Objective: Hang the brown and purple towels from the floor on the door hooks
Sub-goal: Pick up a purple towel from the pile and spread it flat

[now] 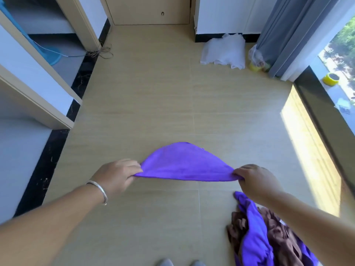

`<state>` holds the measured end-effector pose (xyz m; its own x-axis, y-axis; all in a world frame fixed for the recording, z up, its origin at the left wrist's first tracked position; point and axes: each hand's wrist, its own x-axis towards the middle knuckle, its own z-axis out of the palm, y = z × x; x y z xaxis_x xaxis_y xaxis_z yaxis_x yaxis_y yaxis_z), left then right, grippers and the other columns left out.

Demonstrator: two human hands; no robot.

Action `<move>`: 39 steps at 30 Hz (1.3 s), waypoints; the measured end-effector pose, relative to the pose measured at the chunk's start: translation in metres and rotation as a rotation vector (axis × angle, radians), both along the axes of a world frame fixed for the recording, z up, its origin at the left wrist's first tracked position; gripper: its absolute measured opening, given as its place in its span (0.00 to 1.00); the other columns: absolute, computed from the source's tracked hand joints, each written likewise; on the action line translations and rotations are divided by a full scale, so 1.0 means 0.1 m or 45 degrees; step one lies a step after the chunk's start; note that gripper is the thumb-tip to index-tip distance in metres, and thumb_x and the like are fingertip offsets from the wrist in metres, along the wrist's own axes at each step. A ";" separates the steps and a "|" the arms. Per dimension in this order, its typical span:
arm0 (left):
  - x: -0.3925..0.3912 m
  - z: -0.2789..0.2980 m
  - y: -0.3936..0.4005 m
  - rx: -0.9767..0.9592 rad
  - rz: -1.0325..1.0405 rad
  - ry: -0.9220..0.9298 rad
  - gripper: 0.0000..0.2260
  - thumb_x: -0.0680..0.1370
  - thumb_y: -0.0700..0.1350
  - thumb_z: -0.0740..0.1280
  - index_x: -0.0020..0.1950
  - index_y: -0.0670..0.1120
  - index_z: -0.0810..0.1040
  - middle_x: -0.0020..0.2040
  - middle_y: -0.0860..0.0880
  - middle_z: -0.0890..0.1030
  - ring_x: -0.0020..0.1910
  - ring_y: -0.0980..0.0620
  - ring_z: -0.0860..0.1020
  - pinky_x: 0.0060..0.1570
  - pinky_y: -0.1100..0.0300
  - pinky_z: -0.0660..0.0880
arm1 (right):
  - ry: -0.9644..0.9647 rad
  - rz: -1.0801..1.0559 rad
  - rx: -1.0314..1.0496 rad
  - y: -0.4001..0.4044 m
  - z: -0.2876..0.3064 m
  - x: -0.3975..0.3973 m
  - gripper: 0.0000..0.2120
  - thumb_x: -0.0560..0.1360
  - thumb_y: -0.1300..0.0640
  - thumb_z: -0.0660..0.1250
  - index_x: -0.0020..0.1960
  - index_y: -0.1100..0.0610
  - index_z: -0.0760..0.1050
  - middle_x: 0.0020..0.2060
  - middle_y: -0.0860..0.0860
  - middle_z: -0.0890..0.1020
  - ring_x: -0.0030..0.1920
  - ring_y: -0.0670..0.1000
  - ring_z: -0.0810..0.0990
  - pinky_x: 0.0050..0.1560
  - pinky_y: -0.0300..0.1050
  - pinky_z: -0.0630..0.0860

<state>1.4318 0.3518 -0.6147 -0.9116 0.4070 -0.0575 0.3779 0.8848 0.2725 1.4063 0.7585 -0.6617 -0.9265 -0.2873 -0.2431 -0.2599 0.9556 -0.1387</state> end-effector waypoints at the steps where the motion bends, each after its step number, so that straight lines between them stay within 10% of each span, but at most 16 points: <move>1: 0.20 -0.13 0.01 -0.006 -0.079 -0.036 0.10 0.63 0.40 0.70 0.42 0.49 0.85 0.43 0.54 0.84 0.41 0.53 0.83 0.30 0.65 0.77 | -0.079 0.028 -0.027 0.06 -0.16 0.20 0.12 0.75 0.57 0.61 0.53 0.48 0.79 0.49 0.44 0.82 0.58 0.49 0.77 0.54 0.45 0.73; 8: 1.22 -1.11 0.14 0.052 -0.162 -0.266 0.07 0.60 0.46 0.72 0.36 0.54 0.83 0.37 0.61 0.82 0.38 0.59 0.82 0.28 0.70 0.73 | -0.409 0.056 -0.145 0.32 -1.09 1.40 0.16 0.79 0.53 0.59 0.65 0.44 0.74 0.61 0.39 0.77 0.68 0.43 0.68 0.63 0.36 0.67; 14: 1.69 -1.93 0.26 -0.059 -0.052 -0.585 0.16 0.52 0.48 0.85 0.31 0.56 0.81 0.31 0.62 0.77 0.31 0.61 0.78 0.25 0.70 0.69 | -0.611 -0.090 -0.146 0.31 -1.70 1.88 0.18 0.69 0.59 0.74 0.58 0.45 0.81 0.53 0.41 0.82 0.59 0.41 0.78 0.52 0.32 0.74; 18: 1.77 -2.42 0.31 -0.142 0.100 -0.757 0.06 0.78 0.53 0.64 0.51 0.55 0.80 0.46 0.56 0.78 0.52 0.56 0.76 0.43 0.62 0.67 | -0.716 -0.083 -0.078 0.31 -2.15 1.95 0.21 0.78 0.58 0.58 0.67 0.42 0.72 0.62 0.40 0.76 0.68 0.41 0.68 0.62 0.34 0.67; 31: 0.37 -3.77 -0.03 0.023 0.751 -0.781 0.07 0.75 0.44 0.70 0.53 0.48 0.82 0.47 0.48 0.83 0.47 0.46 0.80 0.45 0.59 0.72 | -0.482 -0.504 -0.141 -0.25 -3.22 0.18 0.08 0.77 0.54 0.64 0.54 0.52 0.78 0.45 0.54 0.83 0.48 0.58 0.80 0.40 0.46 0.71; 39: -0.19 -4.59 0.06 -0.121 0.914 -0.530 0.23 0.76 0.41 0.63 0.71 0.49 0.68 0.67 0.43 0.71 0.64 0.41 0.72 0.59 0.48 0.73 | -0.401 -0.734 -0.171 -0.70 -3.95 -0.65 0.28 0.72 0.61 0.63 0.72 0.53 0.64 0.62 0.55 0.75 0.61 0.58 0.75 0.57 0.49 0.73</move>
